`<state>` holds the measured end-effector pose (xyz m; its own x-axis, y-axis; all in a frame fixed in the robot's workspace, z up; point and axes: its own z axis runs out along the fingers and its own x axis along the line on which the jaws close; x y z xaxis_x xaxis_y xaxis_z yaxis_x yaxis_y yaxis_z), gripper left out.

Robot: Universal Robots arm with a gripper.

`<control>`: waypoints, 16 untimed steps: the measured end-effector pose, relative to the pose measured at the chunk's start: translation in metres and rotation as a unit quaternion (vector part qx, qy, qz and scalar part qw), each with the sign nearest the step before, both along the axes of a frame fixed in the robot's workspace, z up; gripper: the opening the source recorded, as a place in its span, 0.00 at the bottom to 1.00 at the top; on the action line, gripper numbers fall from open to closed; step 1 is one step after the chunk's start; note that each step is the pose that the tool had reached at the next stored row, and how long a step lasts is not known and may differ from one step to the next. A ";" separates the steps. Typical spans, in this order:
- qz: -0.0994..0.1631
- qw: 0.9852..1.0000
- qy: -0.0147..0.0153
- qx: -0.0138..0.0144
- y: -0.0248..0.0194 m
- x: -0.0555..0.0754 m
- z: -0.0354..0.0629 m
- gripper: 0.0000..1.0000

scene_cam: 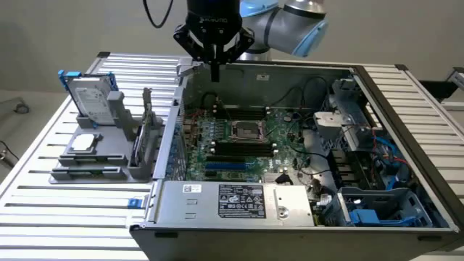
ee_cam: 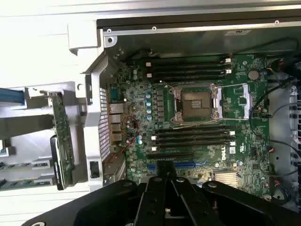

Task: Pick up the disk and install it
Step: 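Reach for the disk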

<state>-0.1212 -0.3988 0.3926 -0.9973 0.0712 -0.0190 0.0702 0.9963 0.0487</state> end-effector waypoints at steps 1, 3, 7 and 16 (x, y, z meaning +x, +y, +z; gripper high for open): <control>0.000 1.000 0.000 0.000 0.0000 0.000 0.0000 0.11; 0.000 1.000 0.000 0.000 0.0000 0.000 0.0000 0.11; 0.000 1.000 0.000 0.000 0.0002 -0.001 0.0000 0.11; 0.000 1.000 0.000 0.000 0.0096 -0.040 -0.0021 0.11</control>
<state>-0.1616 -0.3892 0.3905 -0.9972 0.0720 -0.0187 0.0711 0.9963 0.0488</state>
